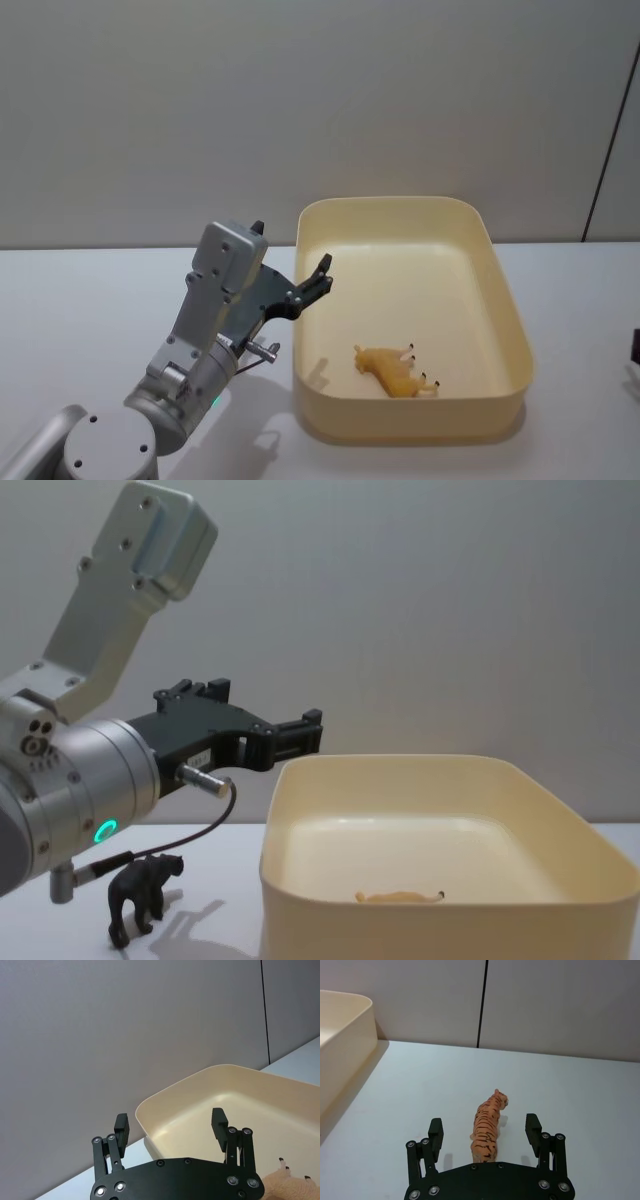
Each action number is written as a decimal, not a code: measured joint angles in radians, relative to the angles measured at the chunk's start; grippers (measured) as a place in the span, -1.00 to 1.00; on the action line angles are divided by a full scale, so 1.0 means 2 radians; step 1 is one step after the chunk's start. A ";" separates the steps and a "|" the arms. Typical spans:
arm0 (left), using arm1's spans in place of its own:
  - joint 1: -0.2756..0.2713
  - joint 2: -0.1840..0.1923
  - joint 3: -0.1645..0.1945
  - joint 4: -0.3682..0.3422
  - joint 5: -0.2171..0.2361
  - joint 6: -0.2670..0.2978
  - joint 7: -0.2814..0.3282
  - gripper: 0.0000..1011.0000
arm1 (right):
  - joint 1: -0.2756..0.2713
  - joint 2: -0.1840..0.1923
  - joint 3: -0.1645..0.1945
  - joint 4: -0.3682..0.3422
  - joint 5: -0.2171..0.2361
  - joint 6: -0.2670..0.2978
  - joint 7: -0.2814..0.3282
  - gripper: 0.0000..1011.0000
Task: Pick up the toy alternately with two hands and place it into the central storage box.
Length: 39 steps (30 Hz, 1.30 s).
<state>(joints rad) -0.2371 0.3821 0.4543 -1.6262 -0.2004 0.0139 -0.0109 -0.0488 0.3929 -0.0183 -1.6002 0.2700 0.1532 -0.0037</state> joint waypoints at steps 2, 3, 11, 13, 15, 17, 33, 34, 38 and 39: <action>0.000 0.000 0.000 0.000 0.000 0.000 0.000 0.98 | 0.008 -0.005 -0.004 0.012 -0.005 0.000 -0.001 0.98; 0.000 0.000 0.000 0.000 0.000 0.000 0.000 0.98 | 0.010 -0.006 -0.005 0.015 -0.006 0.000 -0.001 0.98; 0.000 0.000 0.000 0.000 0.000 0.000 0.000 0.98 | 0.029 -0.017 -0.014 0.043 -0.018 0.000 -0.005 0.84; 0.000 0.000 0.000 0.000 0.000 0.000 0.000 0.98 | 0.032 -0.019 -0.016 0.047 -0.020 -0.001 -0.006 0.69; 0.000 0.000 0.000 0.000 0.000 0.000 0.000 0.98 | 0.034 -0.020 -0.016 0.051 -0.021 -0.001 -0.006 0.62; 0.000 0.000 0.000 0.000 0.000 0.000 0.000 0.98 | 0.037 -0.022 -0.018 0.055 -0.023 -0.001 -0.007 0.47; 0.000 0.000 0.000 0.000 0.000 0.000 0.000 0.98 | 0.040 -0.026 -0.021 0.056 -0.026 -0.013 0.003 -0.39; 0.000 0.000 0.000 0.000 0.000 0.000 0.000 0.98 | 0.040 -0.026 -0.021 0.054 -0.026 -0.016 0.005 -0.39; 0.000 0.000 0.000 0.000 0.000 0.000 0.000 0.98 | 0.040 -0.027 -0.022 0.048 -0.026 -0.024 0.009 -0.39; 0.000 0.000 0.000 0.000 0.000 0.000 0.000 0.98 | 0.040 -0.029 -0.023 0.044 -0.026 -0.029 0.010 -0.39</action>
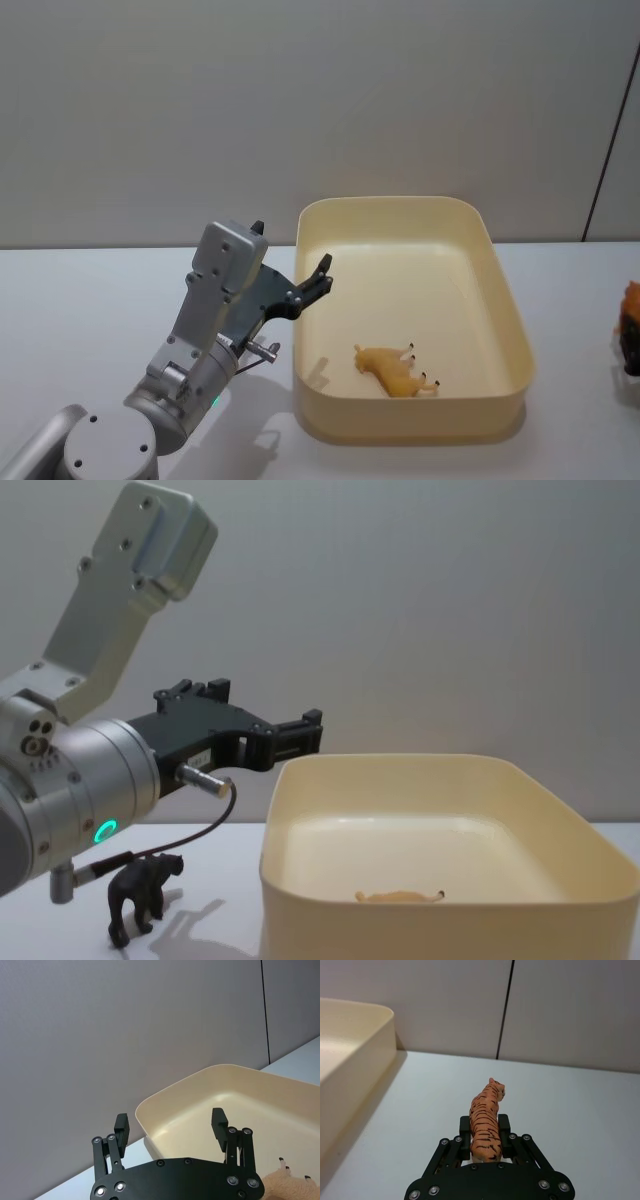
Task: Pick up the toy alternately with two hands and place it into the central storage box.
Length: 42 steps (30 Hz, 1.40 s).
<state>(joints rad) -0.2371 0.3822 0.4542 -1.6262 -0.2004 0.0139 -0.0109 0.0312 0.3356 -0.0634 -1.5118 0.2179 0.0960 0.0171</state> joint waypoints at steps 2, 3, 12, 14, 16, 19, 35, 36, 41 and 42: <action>0.000 0.000 0.000 0.000 0.000 0.000 0.000 0.98 | 0.000 -0.001 -0.001 -0.003 0.001 -0.004 0.001 -0.39; 0.000 0.000 0.000 0.000 0.000 0.000 0.000 0.98 | 0.001 -0.002 -0.001 -0.007 0.001 -0.007 0.003 -0.39; 0.000 0.000 0.000 0.000 0.000 0.000 0.000 0.98 | 0.011 -0.011 -0.006 -0.034 0.013 -0.018 0.018 -0.39; 0.000 0.000 0.000 0.000 0.000 0.000 0.000 0.98 | 0.016 -0.014 -0.008 -0.041 0.017 -0.018 0.026 -0.39; 0.000 0.000 0.000 0.000 0.000 0.000 0.000 0.98 | 0.020 -0.017 -0.010 -0.044 0.019 -0.016 0.032 -0.39; 0.000 0.000 0.000 0.000 0.000 0.000 0.000 0.98 | 0.027 -0.022 -0.014 -0.049 0.023 -0.011 0.043 -0.39; 0.000 0.000 0.000 0.000 0.000 0.000 0.000 0.98 | 0.097 -0.072 -0.056 -0.017 0.008 0.032 0.119 -0.38; 0.000 0.000 0.000 0.000 0.000 0.000 0.000 0.98 | 0.100 -0.074 -0.058 -0.015 0.006 0.033 0.121 -0.37; 0.000 0.000 0.000 0.000 0.000 0.000 0.000 0.98 | 0.115 -0.084 -0.067 -0.002 0.000 0.041 0.133 -0.10; 0.000 0.000 0.000 0.000 0.000 0.000 0.000 0.98 | 0.118 -0.086 -0.069 0.001 -0.002 0.042 0.136 0.02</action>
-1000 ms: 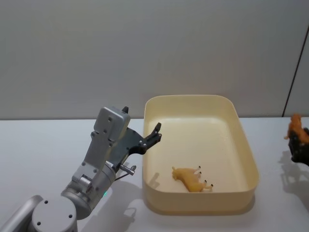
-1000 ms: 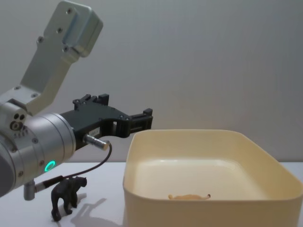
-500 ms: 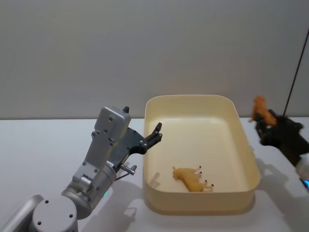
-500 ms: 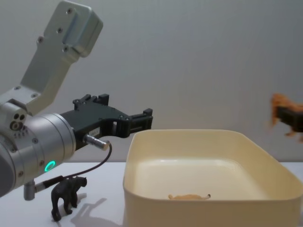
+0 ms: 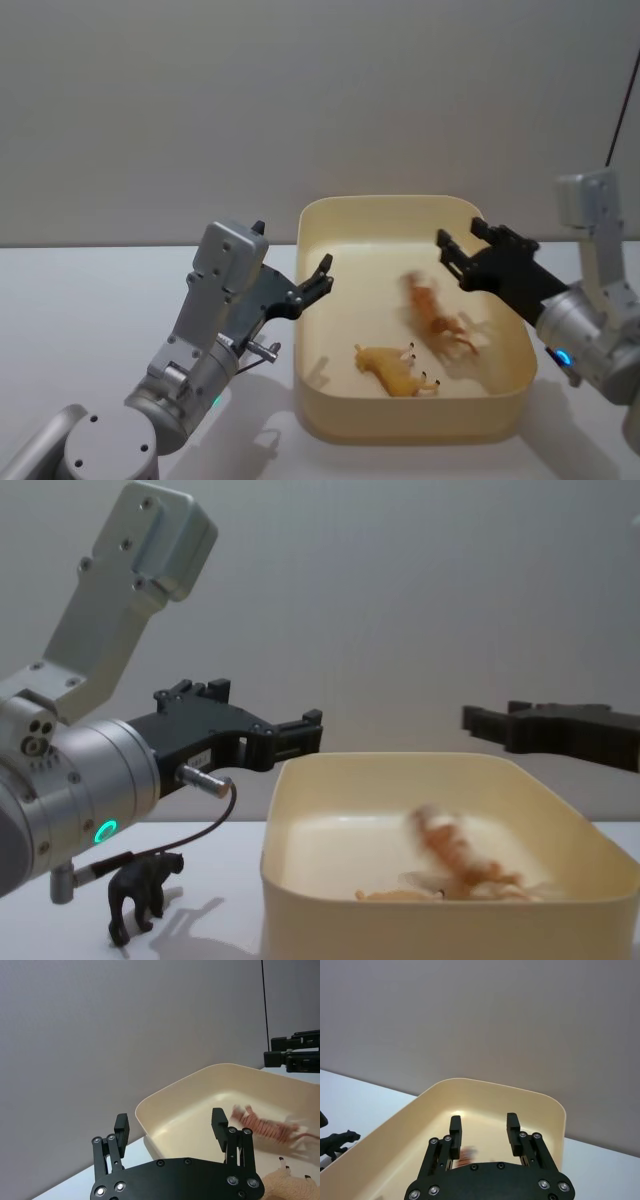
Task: Pick up the toy alternately with two hands and place it into the central storage box.
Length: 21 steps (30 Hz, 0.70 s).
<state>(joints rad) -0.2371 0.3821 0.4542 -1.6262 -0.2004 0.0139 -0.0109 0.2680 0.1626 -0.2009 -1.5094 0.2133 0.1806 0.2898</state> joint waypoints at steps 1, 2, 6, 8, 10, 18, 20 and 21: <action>0.000 0.000 0.000 0.000 0.000 0.000 0.000 0.98 | 0.002 -0.001 -0.001 0.002 -0.001 0.001 0.001 0.06; 0.000 0.000 0.000 0.000 0.000 0.000 0.000 0.98 | 0.003 -0.002 -0.002 0.003 -0.001 0.002 0.002 0.11; 0.000 0.000 0.000 0.000 0.000 0.000 0.000 0.98 | 0.010 -0.007 -0.006 0.009 -0.005 0.004 0.008 0.34; 0.000 0.000 0.000 0.000 0.000 0.000 0.000 0.98 | 0.010 -0.007 -0.006 0.009 -0.005 0.004 0.009 0.46; 0.000 0.000 0.000 0.000 0.000 0.000 0.000 0.98 | 0.010 -0.006 -0.005 0.009 -0.004 0.004 0.009 0.60; 0.000 0.000 0.000 0.000 0.000 0.000 0.000 0.98 | -0.007 0.011 0.011 -0.013 0.013 -0.002 -0.006 0.98; 0.000 0.000 0.000 0.000 0.000 0.000 0.000 0.98 | -0.015 0.019 0.018 -0.023 0.021 -0.004 -0.012 0.98; 0.000 0.000 0.000 0.000 0.000 0.000 0.000 0.98 | -0.018 0.022 0.020 -0.027 0.024 -0.004 -0.014 0.98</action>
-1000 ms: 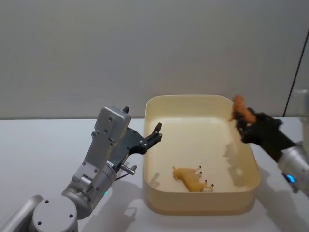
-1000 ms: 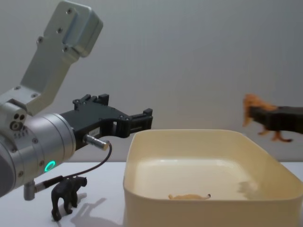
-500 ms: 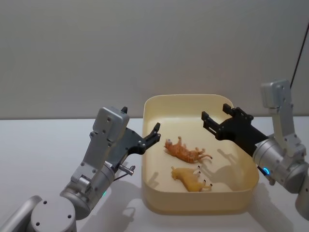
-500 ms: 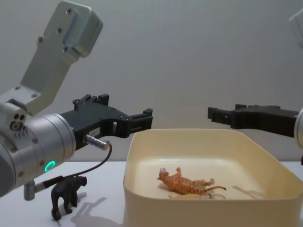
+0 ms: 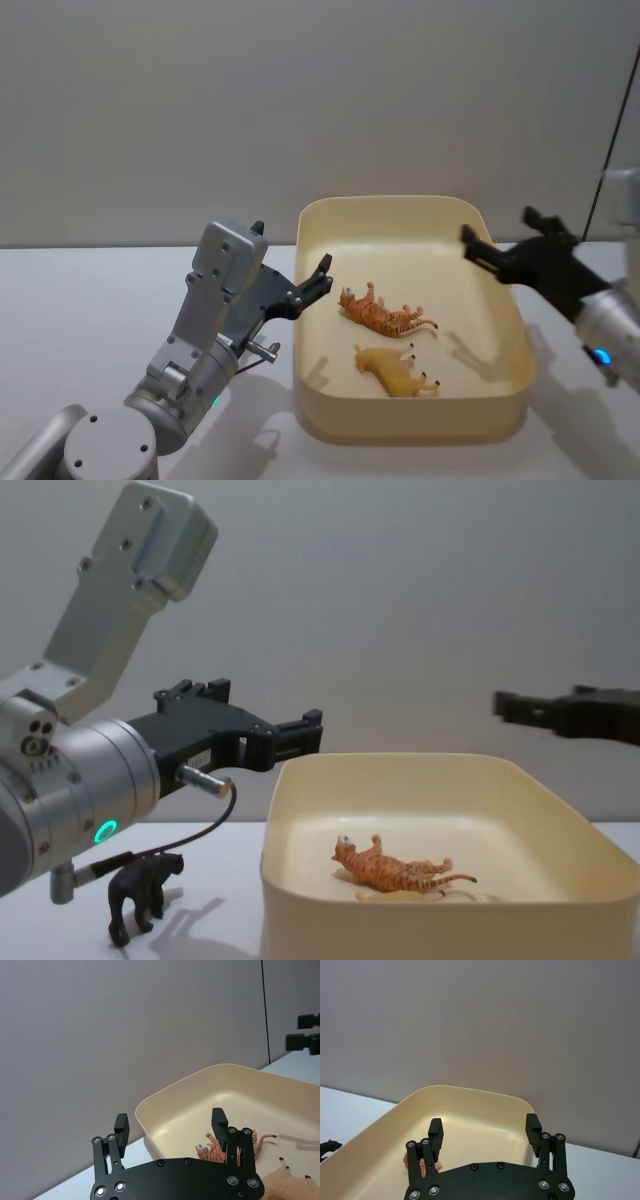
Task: Pick up the toy alternately with two hands and place it into the central storage box.
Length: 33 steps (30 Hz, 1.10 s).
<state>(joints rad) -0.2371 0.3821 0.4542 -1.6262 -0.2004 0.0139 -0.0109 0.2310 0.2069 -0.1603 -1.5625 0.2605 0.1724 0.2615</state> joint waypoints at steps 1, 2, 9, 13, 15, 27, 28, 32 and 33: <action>0.000 0.000 0.000 0.000 0.000 0.000 0.000 0.98 | -0.007 0.006 0.005 -0.007 0.006 -0.001 -0.004 0.98; 0.000 0.000 0.000 0.000 0.000 0.000 0.000 0.98 | -0.009 0.008 0.007 -0.010 0.009 -0.001 -0.006 0.98; 0.000 0.000 0.000 0.000 0.000 0.000 0.000 0.98 | -0.032 0.025 0.023 -0.036 0.028 -0.003 -0.020 0.98; 0.004 0.002 0.000 -0.004 0.000 0.004 0.002 0.98 | -0.040 0.032 0.029 -0.045 0.035 -0.004 -0.025 0.98; 0.008 0.005 -0.001 -0.009 -0.002 0.011 0.006 0.98 | -0.044 0.035 0.032 -0.049 0.038 -0.004 -0.027 0.98; 0.052 0.040 -0.010 -0.057 -0.038 0.070 0.053 0.98 | -0.056 0.044 0.040 -0.062 0.048 -0.005 -0.034 0.98; 0.055 0.042 -0.011 -0.060 -0.041 0.074 0.056 0.98 | -0.056 0.045 0.041 -0.062 0.048 -0.005 -0.035 0.98; 0.073 0.060 -0.020 -0.075 -0.064 0.097 0.074 0.98 | -0.058 0.046 0.042 -0.064 0.050 -0.005 -0.036 0.98; 0.073 0.060 -0.020 -0.075 -0.064 0.097 0.074 0.98 | -0.058 0.046 0.042 -0.065 0.050 -0.005 -0.036 0.98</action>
<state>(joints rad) -0.0903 0.5029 0.4151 -1.7763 -0.3276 0.2071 0.1380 0.1152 0.2994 -0.0766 -1.6917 0.3601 0.1621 0.1900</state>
